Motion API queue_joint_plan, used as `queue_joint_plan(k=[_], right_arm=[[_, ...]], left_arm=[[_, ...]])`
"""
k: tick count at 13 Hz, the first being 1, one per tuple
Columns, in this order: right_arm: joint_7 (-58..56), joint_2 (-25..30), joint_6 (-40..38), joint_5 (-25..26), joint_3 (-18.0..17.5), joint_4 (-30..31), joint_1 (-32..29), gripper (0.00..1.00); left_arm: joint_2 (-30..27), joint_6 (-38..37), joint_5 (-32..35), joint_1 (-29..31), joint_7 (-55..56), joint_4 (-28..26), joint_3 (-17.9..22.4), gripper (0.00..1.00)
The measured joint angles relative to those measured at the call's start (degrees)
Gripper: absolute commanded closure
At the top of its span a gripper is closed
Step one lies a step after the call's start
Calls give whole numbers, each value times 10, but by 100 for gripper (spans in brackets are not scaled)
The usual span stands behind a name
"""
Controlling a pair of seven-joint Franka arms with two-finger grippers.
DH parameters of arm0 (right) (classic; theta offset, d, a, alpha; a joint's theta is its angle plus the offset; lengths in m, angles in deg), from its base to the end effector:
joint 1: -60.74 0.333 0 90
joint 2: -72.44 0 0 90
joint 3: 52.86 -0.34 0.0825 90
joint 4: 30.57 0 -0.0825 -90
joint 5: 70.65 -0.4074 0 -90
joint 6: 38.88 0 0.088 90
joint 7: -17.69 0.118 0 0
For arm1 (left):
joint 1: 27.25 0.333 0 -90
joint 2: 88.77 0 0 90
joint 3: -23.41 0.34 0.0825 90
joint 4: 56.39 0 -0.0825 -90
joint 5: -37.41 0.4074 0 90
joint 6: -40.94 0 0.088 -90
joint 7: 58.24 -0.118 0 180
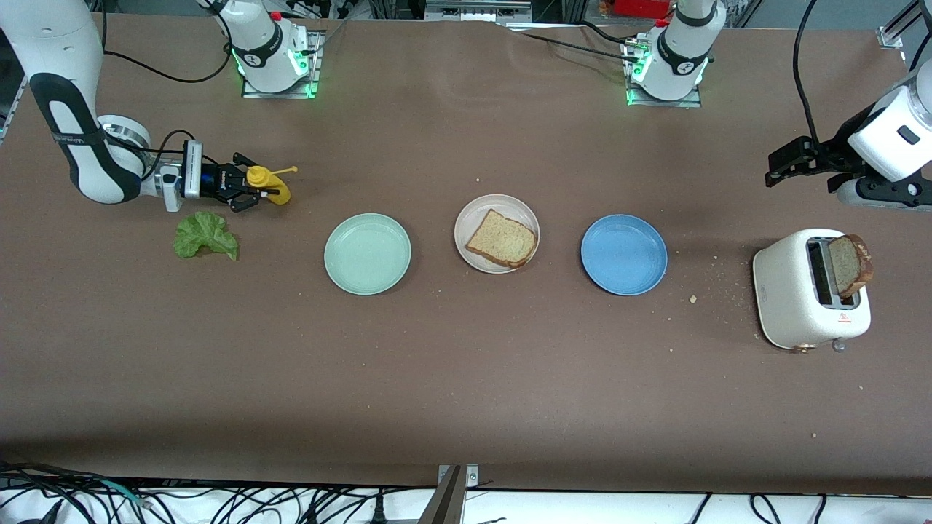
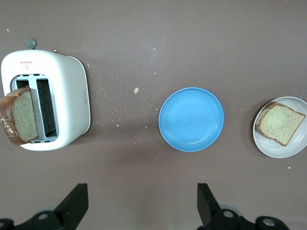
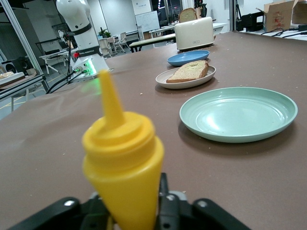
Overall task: Make sandwich in beige plate with both arms
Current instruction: 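Move the right gripper down to the green lettuce leaf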
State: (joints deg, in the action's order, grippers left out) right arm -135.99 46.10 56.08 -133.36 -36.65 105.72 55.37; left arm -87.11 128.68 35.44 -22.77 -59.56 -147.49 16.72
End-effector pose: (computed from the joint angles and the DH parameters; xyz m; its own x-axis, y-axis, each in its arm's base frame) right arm 0.4096 -0.0718 0.1244 0.1895 0.3450 0.9193 0.9776 0.0210 -0.2094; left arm 0.5799 -0.0256 0.6082 0.9943 -0.0630 -0.0864 -0.0598 -0.9974 0.0397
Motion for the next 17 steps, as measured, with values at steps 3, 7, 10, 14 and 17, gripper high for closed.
queue_joint_plan(k=[3,7,10,14,17], right_arm=[[29,1,-4,-1,-2,-2,-1,2],[118,19,2,7,-4,-14,-1,2],[222,56,26,55,-4,-30,-3,2],[380,109,54,141,-4,-70,-5,2],[511,135,58,209,-4,-107,-5,2]], left_arm=[[0,0,0,0,0,0,0,0],[0,0,0,0,0,0,0,0],[0,0,0,0,0,0,0,0],[0,0,0,0,0,0,0,0],[0,0,0,0,0,0,0,0]])
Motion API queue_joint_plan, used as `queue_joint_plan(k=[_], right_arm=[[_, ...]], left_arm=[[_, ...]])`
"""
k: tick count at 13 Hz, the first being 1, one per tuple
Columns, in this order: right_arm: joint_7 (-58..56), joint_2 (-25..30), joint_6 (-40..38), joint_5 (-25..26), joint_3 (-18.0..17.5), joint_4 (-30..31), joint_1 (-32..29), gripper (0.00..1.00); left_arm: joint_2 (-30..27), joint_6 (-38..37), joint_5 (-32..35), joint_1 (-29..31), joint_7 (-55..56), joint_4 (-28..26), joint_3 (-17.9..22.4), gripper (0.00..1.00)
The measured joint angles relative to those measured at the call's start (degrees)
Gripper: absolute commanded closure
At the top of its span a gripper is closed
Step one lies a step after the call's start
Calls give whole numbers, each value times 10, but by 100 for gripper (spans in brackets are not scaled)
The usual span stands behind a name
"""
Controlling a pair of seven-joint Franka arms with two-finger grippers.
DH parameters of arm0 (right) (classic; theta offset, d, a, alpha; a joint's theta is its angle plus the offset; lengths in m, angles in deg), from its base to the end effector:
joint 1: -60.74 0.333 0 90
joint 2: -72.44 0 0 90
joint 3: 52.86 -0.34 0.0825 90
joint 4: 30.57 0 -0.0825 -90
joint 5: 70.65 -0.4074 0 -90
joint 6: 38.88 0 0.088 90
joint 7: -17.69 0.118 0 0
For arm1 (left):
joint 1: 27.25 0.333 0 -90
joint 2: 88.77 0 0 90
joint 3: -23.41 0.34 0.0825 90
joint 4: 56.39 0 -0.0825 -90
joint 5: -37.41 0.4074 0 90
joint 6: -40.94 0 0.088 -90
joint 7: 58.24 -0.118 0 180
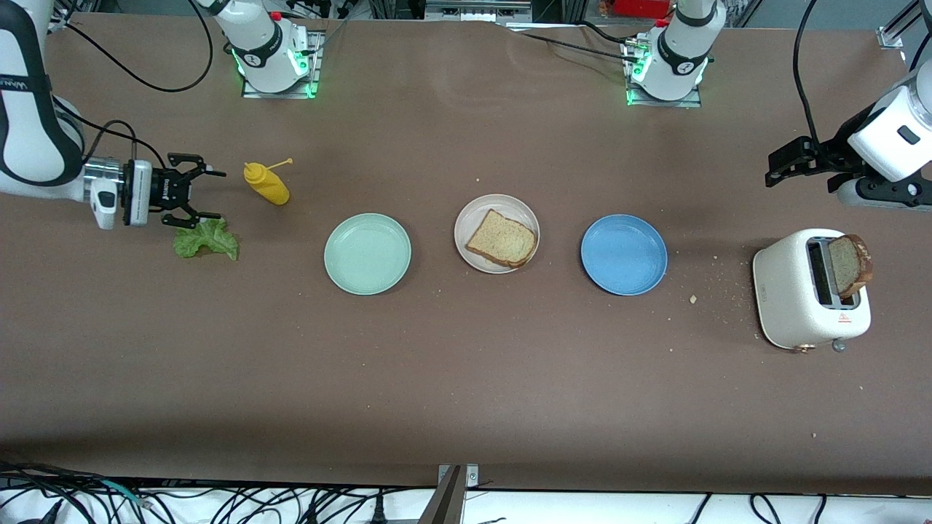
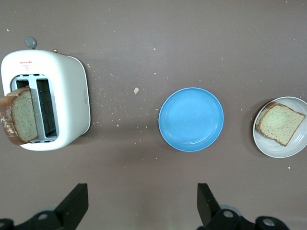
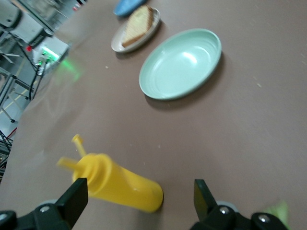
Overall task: Make sandwich in beige plate with both arms
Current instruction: 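Move the right gripper down to the green lettuce leaf, then grasp the lettuce leaf with the right gripper and lift it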
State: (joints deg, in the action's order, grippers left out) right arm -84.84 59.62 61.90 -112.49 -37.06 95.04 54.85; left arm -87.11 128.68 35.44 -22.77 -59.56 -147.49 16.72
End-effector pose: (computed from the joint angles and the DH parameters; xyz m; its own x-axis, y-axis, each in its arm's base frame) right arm 0.4932 -0.1254 0.2661 0.5830 0.6180 0.5275 0.7954 -0.3017 -0.5257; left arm 0.5799 -0.0256 0.6082 0.9943 -0.0630 -0.0864 -0.0598 -0.9974 0.0397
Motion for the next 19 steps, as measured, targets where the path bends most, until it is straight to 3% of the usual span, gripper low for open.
queue_joint_plan(k=[5,9,12,19], right_arm=[[242,11,64,120,-35,-68,0,2],[466,12,178,242,-78,-71,0,1],[602,10,218,303,-93,-69,0,1],[741,-20,381,358,-122,26,0,1]], left_arm=[[0,0,0,0,0,0,0,0],[0,0,0,0,0,0,0,0],[0,0,0,0,0,0,0,0],[0,0,0,0,0,0,0,0]])
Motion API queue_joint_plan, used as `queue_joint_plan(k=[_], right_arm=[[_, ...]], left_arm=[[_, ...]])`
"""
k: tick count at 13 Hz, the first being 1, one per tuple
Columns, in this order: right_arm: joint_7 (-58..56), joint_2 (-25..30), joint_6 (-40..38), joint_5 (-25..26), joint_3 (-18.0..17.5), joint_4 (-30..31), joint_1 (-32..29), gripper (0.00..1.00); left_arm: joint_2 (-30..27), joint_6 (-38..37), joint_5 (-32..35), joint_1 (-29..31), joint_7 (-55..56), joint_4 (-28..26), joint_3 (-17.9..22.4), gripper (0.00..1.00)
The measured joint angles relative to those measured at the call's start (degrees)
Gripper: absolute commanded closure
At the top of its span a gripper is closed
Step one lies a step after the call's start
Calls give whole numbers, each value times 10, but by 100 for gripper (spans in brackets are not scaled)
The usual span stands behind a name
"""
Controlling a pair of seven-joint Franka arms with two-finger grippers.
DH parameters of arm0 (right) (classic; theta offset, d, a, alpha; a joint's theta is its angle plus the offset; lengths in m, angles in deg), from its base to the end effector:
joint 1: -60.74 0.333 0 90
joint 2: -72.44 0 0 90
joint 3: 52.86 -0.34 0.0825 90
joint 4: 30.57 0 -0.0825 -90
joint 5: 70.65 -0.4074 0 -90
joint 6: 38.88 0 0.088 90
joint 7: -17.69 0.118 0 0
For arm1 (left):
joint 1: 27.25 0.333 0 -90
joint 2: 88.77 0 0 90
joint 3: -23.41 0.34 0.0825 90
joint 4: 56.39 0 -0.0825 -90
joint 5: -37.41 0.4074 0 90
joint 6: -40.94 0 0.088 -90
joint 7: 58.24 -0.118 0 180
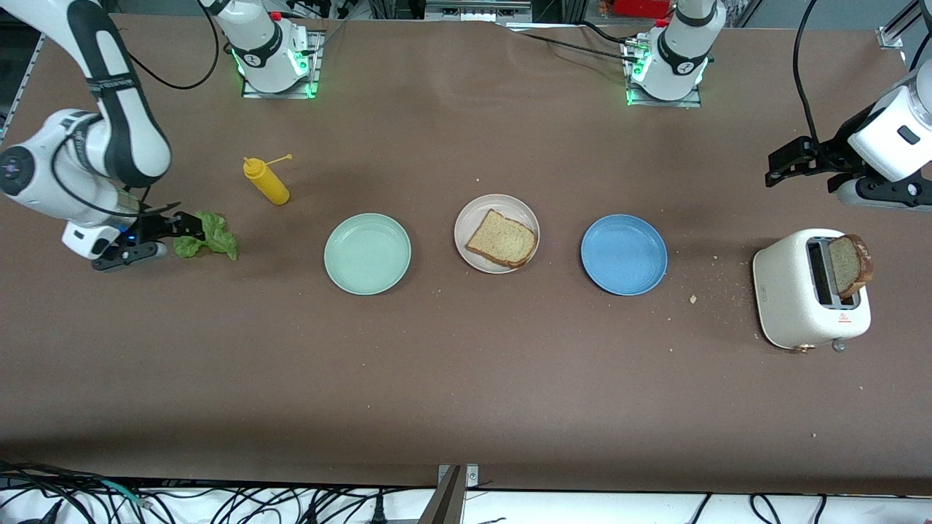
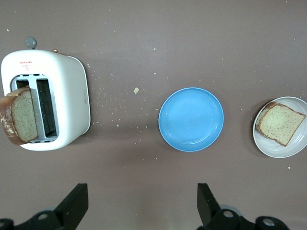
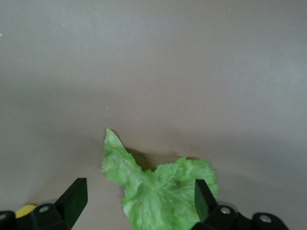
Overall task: Make sandwich in beige plate with both arms
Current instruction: 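Grasp the lettuce leaf with the right gripper and lift it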
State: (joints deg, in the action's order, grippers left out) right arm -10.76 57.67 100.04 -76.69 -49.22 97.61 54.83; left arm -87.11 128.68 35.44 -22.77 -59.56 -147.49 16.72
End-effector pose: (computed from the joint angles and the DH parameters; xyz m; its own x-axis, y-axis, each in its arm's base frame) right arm 0.5498 -0.0916 0.2417 0.9679 0.2482 -0.0399 0.2448 -0.9666 -0.0754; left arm 0.5799 -0.0256 0.6082 0.9943 -0.0630 -0.0864 -0.0598 -0.9974 0.0397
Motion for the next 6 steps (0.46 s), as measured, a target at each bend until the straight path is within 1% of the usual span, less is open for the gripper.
queue_joint_plan(k=[2,4,6], right_arm=[[8,-6,3,15,-1,7,0,1],[20,-12,5,51,-1,9,0,1],[35,-20,9,68,-1,12,0,1]], left_arm=[[0,0,0,0,0,0,0,0],[0,0,0,0,0,0,0,0],[0,0,0,0,0,0,0,0]])
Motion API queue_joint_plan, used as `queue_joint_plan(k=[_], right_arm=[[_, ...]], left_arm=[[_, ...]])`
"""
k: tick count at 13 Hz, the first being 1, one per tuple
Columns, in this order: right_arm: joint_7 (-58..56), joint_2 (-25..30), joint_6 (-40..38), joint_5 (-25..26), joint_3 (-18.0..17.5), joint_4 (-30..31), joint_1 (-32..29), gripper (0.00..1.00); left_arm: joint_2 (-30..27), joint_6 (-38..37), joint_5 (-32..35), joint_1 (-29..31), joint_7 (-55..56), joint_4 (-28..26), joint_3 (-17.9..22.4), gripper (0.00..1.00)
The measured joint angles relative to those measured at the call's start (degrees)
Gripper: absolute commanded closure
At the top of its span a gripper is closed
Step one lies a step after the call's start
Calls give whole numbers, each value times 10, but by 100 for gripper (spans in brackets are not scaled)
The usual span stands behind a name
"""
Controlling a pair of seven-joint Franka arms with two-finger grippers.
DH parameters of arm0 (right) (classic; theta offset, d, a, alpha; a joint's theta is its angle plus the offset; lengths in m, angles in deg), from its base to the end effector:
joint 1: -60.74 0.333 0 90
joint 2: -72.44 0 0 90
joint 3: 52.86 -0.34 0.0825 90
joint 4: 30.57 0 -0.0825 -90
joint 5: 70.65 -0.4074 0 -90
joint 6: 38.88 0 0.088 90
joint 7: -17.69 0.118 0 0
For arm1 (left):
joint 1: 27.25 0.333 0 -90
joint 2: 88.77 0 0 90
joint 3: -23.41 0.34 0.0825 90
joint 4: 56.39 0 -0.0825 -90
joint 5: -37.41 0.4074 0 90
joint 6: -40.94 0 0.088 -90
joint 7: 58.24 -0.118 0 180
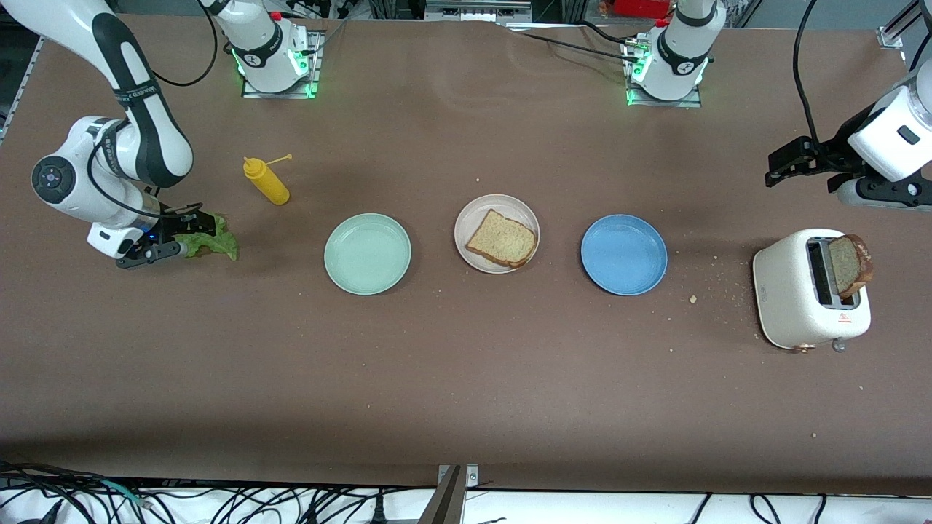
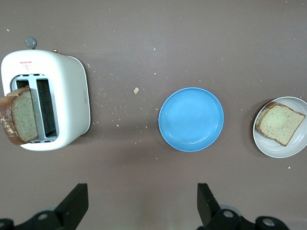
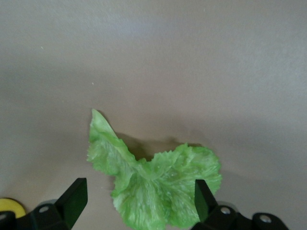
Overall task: Make sandwich in beige plate with both arms
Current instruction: 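Grasp the lettuce leaf with the right gripper and lift it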
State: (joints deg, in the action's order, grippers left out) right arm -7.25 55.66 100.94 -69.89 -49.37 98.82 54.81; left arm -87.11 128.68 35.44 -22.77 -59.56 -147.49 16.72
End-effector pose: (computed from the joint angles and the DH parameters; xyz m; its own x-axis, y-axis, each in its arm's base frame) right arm 0.5395 -0.0903 0.2155 0.9539 0.2789 -0.1105 0.2780 -0.9603 -0.0239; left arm 0.5799 -0.0256 0.6082 0.9943 -0.0630 -0.0864 -0.0598 -0.9974 0.0397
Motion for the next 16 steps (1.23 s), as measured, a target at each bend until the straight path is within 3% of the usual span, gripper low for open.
queue_joint_plan(k=[2,4,7,8,9,16], right_arm=[[4,-16,20,7,0,5,0,2],[6,-34,35,9,0,5,0,18],[6,-46,42,11,0,5,0,75],[7,-46,42,13,0,5,0,91],[7,-46,42,14,0,5,0,100],[8,-39,39,16,1,-2,-1,100]], left_arm=[[0,0,0,0,0,0,0,0],[0,0,0,0,0,0,0,0],[0,0,0,0,0,0,0,0],[0,0,0,0,0,0,0,0],[0,0,0,0,0,0,0,0],[0,0,0,0,0,0,0,0]])
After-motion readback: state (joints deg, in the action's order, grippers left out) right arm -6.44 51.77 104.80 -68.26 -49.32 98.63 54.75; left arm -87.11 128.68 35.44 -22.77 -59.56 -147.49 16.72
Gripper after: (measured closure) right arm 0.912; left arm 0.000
